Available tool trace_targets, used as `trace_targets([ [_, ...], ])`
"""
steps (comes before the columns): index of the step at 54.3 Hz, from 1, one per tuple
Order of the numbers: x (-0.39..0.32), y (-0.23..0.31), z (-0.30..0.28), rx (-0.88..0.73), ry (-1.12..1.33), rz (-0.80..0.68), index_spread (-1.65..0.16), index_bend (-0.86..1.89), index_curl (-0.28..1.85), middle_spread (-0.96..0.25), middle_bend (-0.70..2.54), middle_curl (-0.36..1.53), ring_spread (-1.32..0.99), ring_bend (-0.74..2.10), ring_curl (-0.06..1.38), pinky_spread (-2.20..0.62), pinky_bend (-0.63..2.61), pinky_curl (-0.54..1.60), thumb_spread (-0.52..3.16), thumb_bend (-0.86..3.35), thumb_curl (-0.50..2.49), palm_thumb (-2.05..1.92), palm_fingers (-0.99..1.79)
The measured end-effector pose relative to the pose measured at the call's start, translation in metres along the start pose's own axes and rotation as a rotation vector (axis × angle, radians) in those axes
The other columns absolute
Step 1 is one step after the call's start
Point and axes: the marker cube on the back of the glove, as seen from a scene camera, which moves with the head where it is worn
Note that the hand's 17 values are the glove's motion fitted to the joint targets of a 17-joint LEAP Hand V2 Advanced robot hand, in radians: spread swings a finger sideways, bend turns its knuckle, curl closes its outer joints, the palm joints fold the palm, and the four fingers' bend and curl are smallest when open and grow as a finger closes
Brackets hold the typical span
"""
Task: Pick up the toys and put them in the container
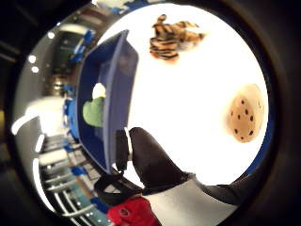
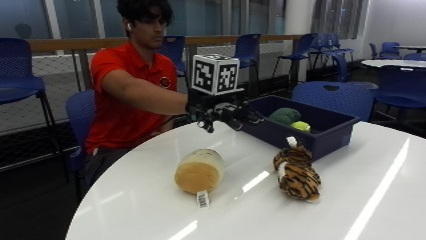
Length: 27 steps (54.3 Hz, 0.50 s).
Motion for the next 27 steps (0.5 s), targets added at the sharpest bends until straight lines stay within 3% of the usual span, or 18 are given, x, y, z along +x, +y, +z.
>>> trace_targets([
  [27,0.078,-0.006,0.052,-0.095,-0.129,0.131,-0.35,0.14,0.29,-0.06,0.12,0.25,0.03,0.15,0.21,0.14,0.98,0.34,0.99,-0.08,0.23,-0.1,-0.21],
])
